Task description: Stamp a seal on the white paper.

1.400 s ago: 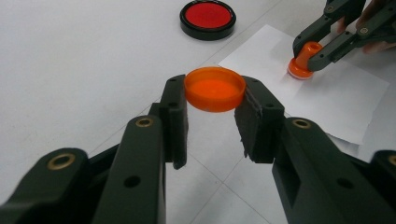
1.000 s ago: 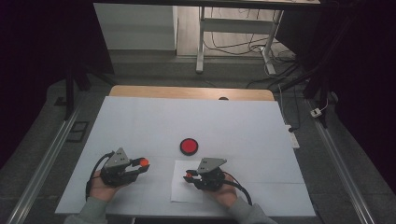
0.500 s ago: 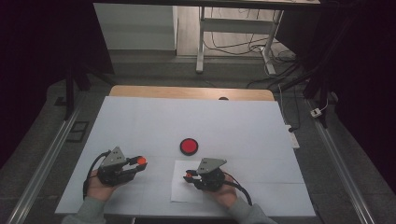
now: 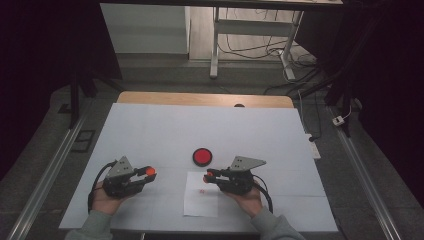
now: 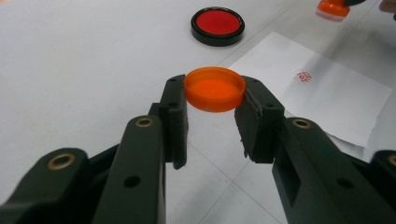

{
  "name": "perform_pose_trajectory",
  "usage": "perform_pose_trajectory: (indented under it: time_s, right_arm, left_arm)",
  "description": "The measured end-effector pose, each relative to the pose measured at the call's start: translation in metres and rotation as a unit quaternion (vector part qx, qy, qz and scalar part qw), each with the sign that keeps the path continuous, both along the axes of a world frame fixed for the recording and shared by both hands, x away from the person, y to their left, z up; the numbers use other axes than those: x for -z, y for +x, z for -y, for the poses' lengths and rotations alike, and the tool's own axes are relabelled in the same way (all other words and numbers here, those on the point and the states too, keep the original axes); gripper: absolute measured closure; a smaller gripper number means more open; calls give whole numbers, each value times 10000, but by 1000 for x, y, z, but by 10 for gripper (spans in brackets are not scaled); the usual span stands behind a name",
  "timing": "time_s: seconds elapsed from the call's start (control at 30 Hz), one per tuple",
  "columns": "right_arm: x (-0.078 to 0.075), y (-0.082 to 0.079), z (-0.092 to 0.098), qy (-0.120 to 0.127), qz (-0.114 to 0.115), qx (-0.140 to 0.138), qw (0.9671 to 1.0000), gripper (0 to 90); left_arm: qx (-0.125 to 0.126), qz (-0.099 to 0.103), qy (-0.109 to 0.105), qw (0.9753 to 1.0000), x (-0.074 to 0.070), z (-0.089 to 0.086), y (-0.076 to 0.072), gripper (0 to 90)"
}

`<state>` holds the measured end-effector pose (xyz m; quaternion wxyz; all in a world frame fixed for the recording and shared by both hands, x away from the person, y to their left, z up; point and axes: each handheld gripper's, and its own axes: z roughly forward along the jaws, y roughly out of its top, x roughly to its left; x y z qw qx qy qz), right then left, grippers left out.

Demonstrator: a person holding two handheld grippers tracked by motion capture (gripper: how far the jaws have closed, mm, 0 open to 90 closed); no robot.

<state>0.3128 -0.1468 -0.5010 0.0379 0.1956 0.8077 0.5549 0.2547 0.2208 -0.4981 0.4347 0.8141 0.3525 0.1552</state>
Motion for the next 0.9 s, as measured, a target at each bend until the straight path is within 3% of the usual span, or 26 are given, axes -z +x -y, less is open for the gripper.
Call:
perform_pose_trajectory:
  time_s: [0.47,0.9]
  right_arm:
    - [-6,2,2,139,-100,131,9998,725]
    - [-24,7,19,367,83,418,9984,724]
  left_arm:
    - [62,-19,43,10000,2,5,0,652]
    - [91,-42,62,9999,2,6,0,652]
